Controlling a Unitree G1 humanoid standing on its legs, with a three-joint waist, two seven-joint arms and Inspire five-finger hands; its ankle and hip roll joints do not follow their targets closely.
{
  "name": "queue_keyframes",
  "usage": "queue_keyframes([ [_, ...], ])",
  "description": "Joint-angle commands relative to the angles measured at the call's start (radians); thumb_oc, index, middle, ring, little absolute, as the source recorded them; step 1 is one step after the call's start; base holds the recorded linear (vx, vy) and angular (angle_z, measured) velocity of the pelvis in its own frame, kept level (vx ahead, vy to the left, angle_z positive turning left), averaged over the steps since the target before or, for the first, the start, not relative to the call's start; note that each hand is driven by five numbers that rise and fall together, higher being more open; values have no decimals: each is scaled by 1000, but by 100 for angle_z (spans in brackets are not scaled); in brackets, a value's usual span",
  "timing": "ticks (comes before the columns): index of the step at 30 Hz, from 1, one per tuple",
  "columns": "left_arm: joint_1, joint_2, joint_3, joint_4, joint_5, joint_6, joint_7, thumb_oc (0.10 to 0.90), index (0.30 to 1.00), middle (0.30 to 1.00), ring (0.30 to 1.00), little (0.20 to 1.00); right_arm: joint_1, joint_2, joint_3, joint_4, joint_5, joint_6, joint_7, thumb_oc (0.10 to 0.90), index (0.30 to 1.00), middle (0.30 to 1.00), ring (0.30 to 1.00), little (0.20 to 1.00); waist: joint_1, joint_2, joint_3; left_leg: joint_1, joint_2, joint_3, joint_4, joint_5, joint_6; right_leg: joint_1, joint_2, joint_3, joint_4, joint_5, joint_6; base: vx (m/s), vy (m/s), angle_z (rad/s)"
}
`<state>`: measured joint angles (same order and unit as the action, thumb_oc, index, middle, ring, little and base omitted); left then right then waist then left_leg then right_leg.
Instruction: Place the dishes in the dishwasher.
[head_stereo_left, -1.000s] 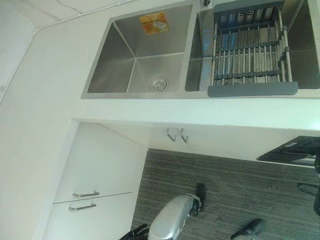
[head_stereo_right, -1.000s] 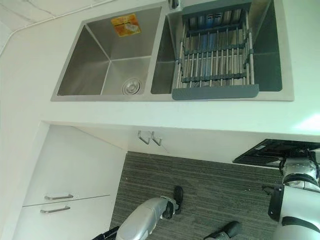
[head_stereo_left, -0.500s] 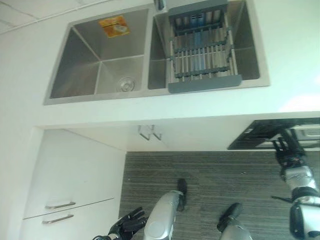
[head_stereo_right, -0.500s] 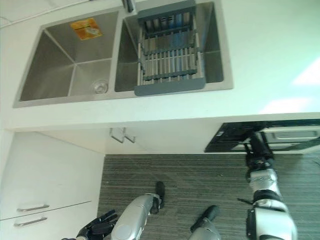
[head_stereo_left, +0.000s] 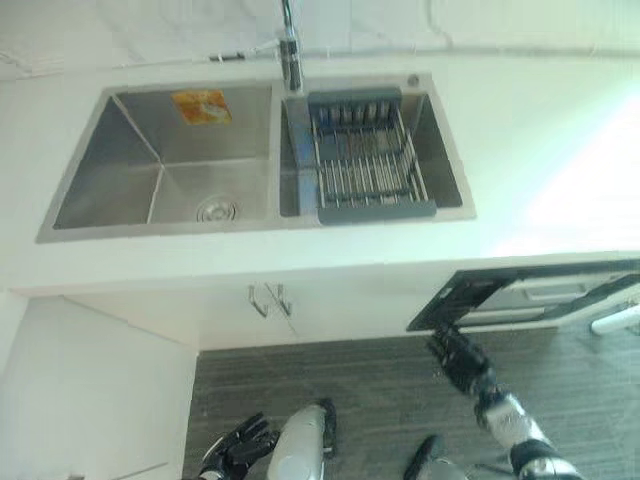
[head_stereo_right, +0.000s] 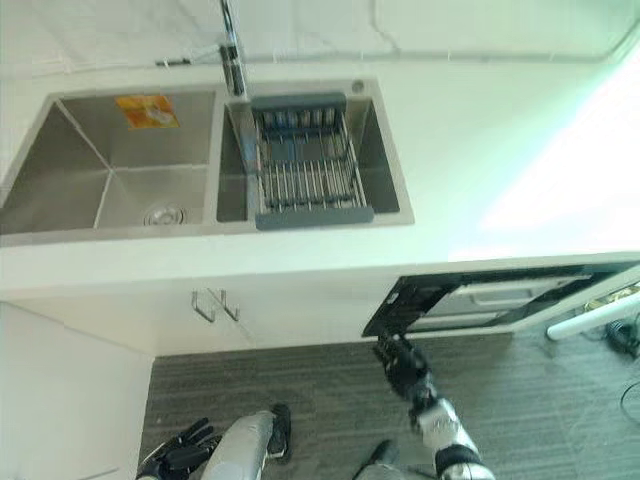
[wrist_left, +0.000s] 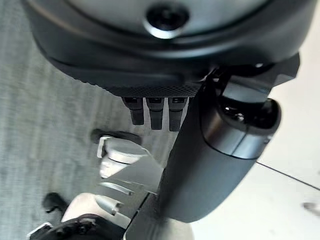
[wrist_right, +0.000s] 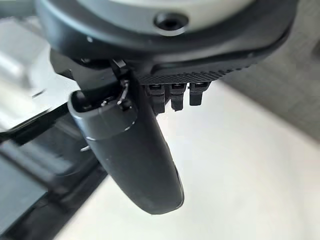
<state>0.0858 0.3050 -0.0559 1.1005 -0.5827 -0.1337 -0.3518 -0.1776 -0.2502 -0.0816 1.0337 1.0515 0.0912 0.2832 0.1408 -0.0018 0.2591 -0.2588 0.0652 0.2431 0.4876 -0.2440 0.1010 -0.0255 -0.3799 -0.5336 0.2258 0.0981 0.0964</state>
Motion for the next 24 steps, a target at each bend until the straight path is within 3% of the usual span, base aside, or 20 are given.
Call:
queue_keyframes([
  [1,-52,-8,-30,-25,22,-55,28,800,900,900,900,900,-91,-58,-32,-14,-47,-32,75,800,900,900,900,900,24,47,-16,149,32,-43,-188,-15,-94,40,33,5,120,-45,92,180,147,1],
  [3,-65,-9,-35,-18,53,-42,51,800,900,900,900,900,-54,-31,-19,-8,-21,-36,61,800,900,900,900,900,2,36,-24,154,19,-64,-188,-16,-82,28,59,64,214,-59,90,140,73,10],
  [4,-76,-13,-42,-5,76,-41,72,800,900,900,900,900,-33,-7,-15,21,-51,-67,56,800,900,900,900,900,-28,35,-23,145,24,-79,-188,1,-78,-6,107,121,203,-62,61,60,-2,24],
  [5,-79,-13,-44,-2,75,-41,74,800,900,900,900,900,-31,-4,-13,26,-56,-74,56,800,900,900,900,900,-32,35,-25,143,26,-83,-188,2,-80,-8,116,127,186,-63,58,60,-192,51],
  [6,-107,-9,-50,18,65,-17,105,800,900,900,900,900,-2,18,11,60,-129,-110,25,800,900,900,900,900,-66,9,-27,153,22,-104,-188,-3,-95,-59,145,207,74,-119,50,87,-224,46],
  [8,-119,-5,-32,36,62,3,136,800,900,900,900,900,24,23,25,78,-238,-129,-13,800,900,900,900,900,-90,-16,-37,171,29,-91,-188,-20,-107,-120,127,258,74,-128,68,103,-274,32],
  [10,-122,-5,-24,49,76,0,150,800,900,900,900,900,35,18,29,95,-279,-134,-17,800,900,900,900,900,-97,-19,-44,178,34,-98,-188,-21,-109,-115,135,273,74,-164,69,64,-186,29],
  [14,-128,-17,2,74,86,15,182,800,900,900,900,900,53,19,47,118,-319,-94,-71,800,900,900,900,900,-89,-28,-75,182,50,-84,-188,-13,-128,-85,134,236,74,-211,68,51,-171,30],
  [17,-134,-43,10,112,89,27,167,800,900,900,900,900,62,19,58,171,-378,-95,-130,800,900,900,900,900,-85,-27,-105,196,63,-75,-188,-10,-142,-55,145,229,74,-249,49,79,-154,12],
  [24,-111,-70,-2,163,128,3,163,800,900,900,900,900,85,16,85,221,-527,-92,-214,800,900,900,900,900,-88,-15,-136,218,84,-76,-188,-14,-160,-19,162,213,74,-284,31,62,-84,13],
])
